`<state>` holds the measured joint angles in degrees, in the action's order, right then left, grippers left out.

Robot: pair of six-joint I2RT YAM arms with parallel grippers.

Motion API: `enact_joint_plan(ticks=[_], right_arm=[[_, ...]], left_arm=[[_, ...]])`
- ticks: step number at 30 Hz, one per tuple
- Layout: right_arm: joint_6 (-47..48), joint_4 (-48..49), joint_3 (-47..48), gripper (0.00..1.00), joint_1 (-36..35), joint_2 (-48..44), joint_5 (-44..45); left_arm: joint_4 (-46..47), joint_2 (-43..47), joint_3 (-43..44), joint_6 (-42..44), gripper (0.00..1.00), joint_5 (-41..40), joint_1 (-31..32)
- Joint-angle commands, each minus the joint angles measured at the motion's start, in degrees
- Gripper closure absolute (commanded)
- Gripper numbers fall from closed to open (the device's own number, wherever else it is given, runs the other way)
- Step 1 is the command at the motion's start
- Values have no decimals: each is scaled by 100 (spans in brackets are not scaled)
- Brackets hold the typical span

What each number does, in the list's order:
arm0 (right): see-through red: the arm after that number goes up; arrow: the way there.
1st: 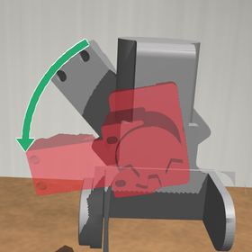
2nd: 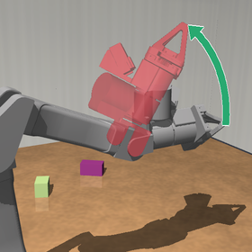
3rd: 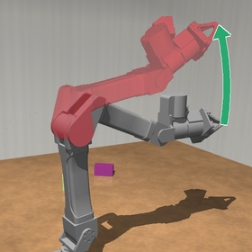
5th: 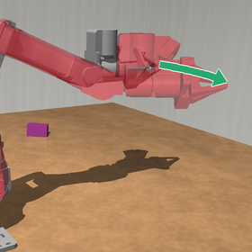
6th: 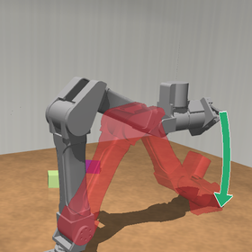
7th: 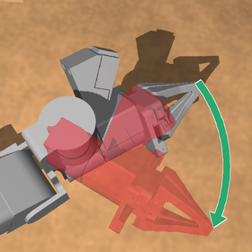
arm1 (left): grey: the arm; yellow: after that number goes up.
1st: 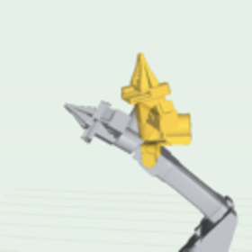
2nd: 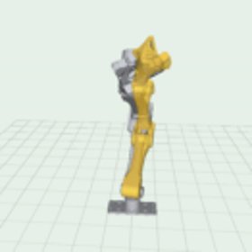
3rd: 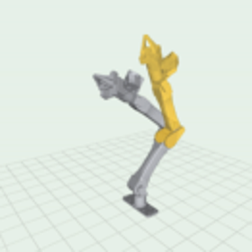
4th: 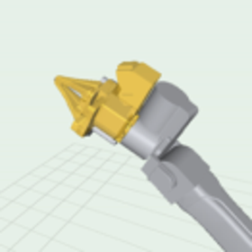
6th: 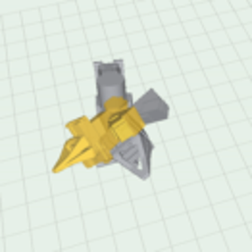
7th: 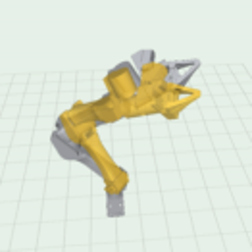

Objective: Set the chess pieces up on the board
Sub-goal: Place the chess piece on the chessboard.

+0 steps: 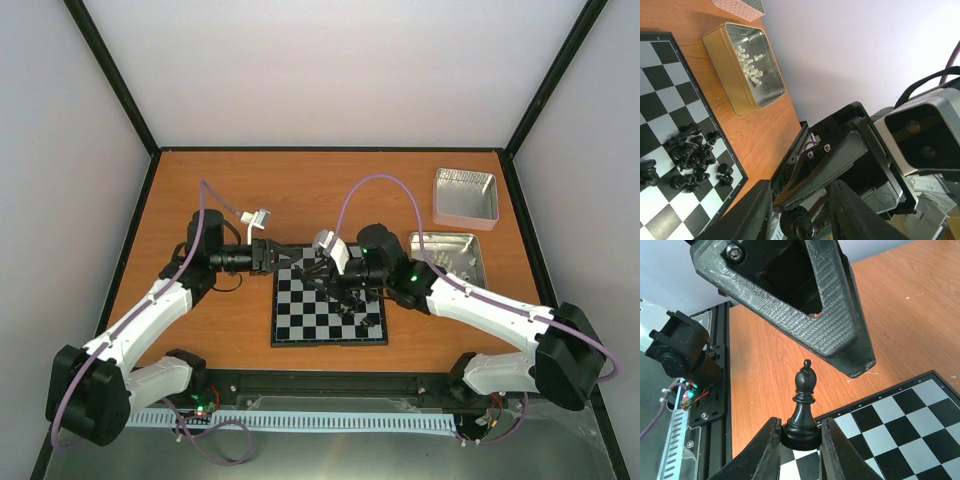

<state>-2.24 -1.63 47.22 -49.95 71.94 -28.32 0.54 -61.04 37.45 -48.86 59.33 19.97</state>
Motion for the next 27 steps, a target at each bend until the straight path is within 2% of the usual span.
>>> enact_joint_plan(ticks=[1, 10, 14, 20, 27], right_arm=[[197, -37, 153, 89, -67, 52, -12], [115, 5, 174, 91, -67, 197, 127], [28, 69, 228, 91, -76, 230, -10], [-5, 62, 296, 90, -102, 220, -68], [13, 31, 331, 90, -123, 300, -62]], left_arm=[[-124, -68, 99, 113, 70, 188, 64], [-478, 66, 18, 537, 72, 361, 69], [-475, 248, -102, 597, 67, 340, 69], [-597, 212, -144, 746, 74, 299, 69], [-594, 162, -98, 781, 92, 207, 69]])
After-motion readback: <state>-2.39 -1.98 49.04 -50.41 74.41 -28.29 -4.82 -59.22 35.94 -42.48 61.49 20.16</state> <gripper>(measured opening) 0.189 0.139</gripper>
